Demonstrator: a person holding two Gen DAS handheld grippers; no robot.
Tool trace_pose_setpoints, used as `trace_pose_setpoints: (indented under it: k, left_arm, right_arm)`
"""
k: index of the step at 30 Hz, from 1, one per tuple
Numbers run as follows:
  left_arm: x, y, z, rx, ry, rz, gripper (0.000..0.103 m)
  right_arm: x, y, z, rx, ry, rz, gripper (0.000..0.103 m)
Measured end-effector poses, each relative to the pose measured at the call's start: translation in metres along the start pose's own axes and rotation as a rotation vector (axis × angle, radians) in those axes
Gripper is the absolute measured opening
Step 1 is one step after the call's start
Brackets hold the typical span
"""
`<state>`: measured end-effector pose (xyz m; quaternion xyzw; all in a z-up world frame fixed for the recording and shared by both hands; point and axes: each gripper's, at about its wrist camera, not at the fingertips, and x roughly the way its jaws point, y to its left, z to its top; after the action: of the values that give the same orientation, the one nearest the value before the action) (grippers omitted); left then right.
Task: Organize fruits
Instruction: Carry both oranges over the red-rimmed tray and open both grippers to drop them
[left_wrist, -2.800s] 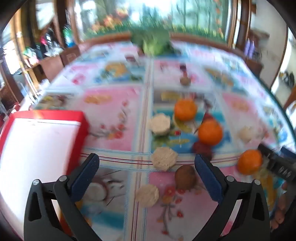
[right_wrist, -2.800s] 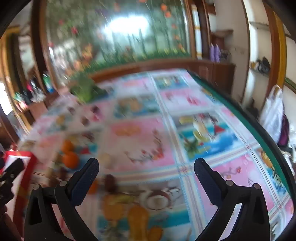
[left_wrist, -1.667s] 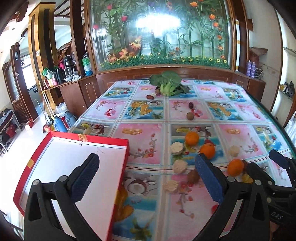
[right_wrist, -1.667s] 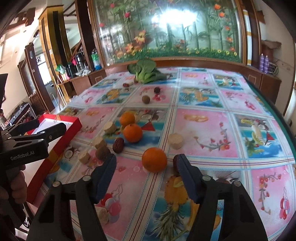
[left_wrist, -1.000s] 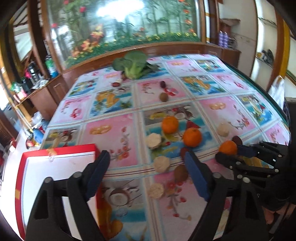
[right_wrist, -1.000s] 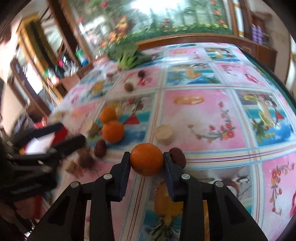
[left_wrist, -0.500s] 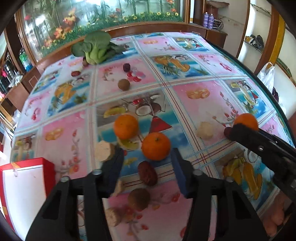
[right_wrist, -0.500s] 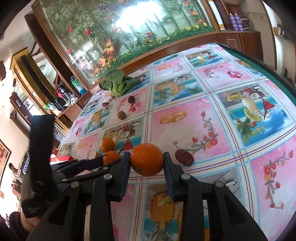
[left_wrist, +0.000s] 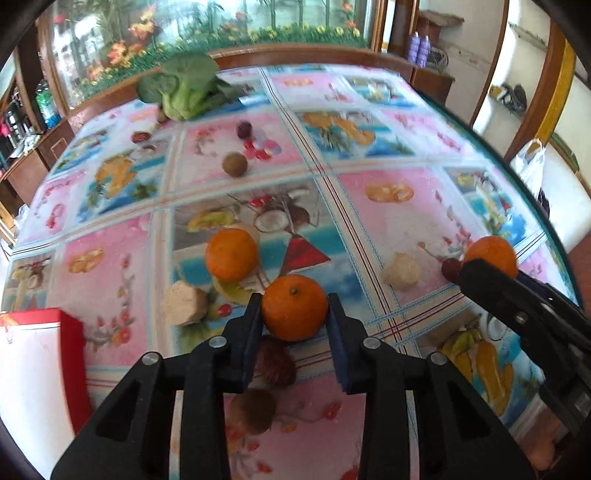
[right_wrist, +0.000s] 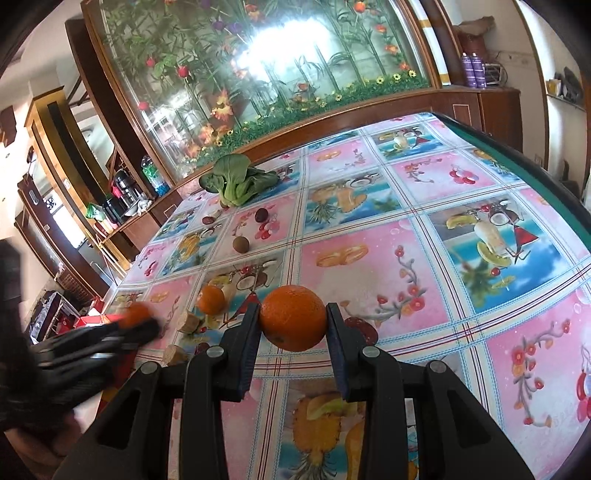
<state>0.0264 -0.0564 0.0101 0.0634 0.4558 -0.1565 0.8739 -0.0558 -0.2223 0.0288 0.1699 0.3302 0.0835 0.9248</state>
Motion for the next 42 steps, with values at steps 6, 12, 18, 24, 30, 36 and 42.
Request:
trace_pose_setpoints:
  k: [6, 12, 18, 24, 30, 36, 42]
  left_arm:
    - [-0.067, 0.028, -0.02, -0.061, -0.143, 0.049, 0.035]
    - [-0.12, 0.079, -0.065, -0.14, -0.218, 0.204, 0.035]
    - [-0.146, 0.135, -0.124, -0.234, -0.214, 0.371, 0.035]
    - [-0.149, 0.181, -0.167, -0.314, -0.15, 0.45, 0.035]
    - [-0.152, 0.203, -0.185, -0.364, -0.121, 0.475, 0.035]
    - [-0.156, 0.218, -0.198, -0.398, -0.111, 0.497, 0.036]
    - [-0.151, 0.231, -0.207, -0.435, -0.078, 0.507, 0.036]
  right_arm:
    - [-0.002, 0.007, -0.002, -0.047, -0.032, -0.04, 0.034]
    - [-0.001, 0.027, -0.01, -0.114, -0.028, -0.006, 0.034]
    - [0.006, 0.084, -0.035, -0.124, 0.032, 0.176, 0.034]
    - [0.027, 0.178, -0.083, -0.212, 0.211, 0.424, 0.034]
    - [0.045, 0.231, -0.111, -0.323, 0.315, 0.461, 0.034]
    - [0.057, 0.25, -0.119, -0.391, 0.363, 0.422, 0.034]
    - [0.059, 0.261, -0.128, -0.487, 0.342, 0.369, 0.035]
